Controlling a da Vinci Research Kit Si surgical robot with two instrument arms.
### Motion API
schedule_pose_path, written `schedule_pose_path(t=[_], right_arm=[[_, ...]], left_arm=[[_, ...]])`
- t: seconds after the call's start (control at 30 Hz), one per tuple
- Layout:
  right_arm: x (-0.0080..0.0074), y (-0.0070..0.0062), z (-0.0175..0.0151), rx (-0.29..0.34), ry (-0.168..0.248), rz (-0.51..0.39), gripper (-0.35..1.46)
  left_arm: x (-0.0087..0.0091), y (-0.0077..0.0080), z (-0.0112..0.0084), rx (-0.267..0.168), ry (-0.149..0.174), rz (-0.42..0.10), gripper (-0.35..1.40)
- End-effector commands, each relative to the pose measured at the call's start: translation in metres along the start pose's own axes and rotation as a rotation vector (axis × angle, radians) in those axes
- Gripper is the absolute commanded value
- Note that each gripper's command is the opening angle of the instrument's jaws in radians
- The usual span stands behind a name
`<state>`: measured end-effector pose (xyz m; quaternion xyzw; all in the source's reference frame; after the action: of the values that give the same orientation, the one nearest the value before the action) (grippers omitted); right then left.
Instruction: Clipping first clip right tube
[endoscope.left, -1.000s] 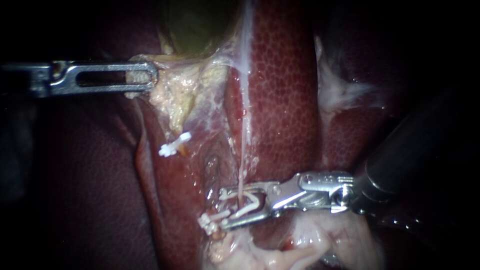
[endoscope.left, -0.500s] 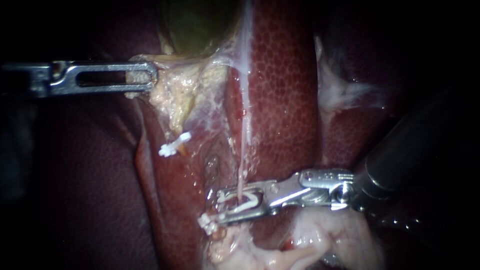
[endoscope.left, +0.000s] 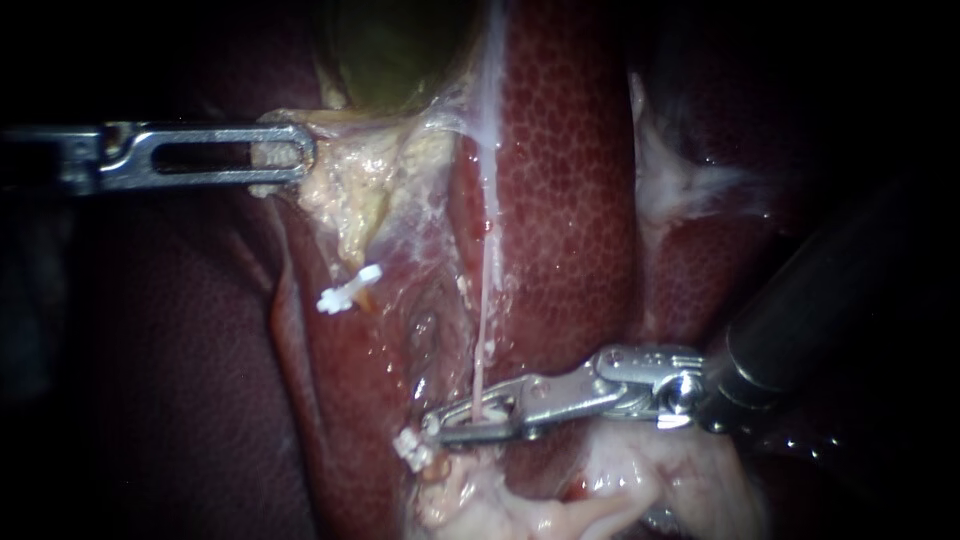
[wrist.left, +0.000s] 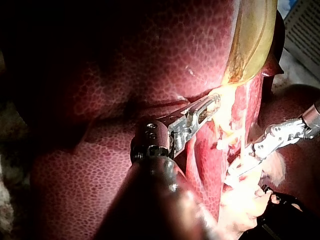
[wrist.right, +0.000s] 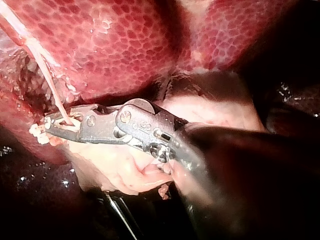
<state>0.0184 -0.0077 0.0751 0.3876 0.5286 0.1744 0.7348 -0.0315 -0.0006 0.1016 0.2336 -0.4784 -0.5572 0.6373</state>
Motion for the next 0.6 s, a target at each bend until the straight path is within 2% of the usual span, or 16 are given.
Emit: schedule_pose_path(t=[0.03,0.2,0.37,0.6], right_arm=[[0.0002,-0.0001,-0.0001,0.000,0.001,0.000,-0.35],[0.0006,-0.0001,-0.0003,0.004,-0.002,0.002,-0.35],[0.0012,-0.0002,-0.0006,0.016,-0.040,0.012,-0.35],[0.0013,-0.0002,-0.0006,0.021,-0.042,0.010,-0.35]], left_arm=[[0.0000,0.0000,0.0000,0.001,0.000,0.000,-0.35],[0.0000,0.0000,0.0000,0.001,0.000,0.000,-0.35],[0.0000,0.0000,0.0000,0.001,0.000,0.000,-0.35],[0.0000,0.0000,0.0000,0.001,0.000,0.000,-0.35]])
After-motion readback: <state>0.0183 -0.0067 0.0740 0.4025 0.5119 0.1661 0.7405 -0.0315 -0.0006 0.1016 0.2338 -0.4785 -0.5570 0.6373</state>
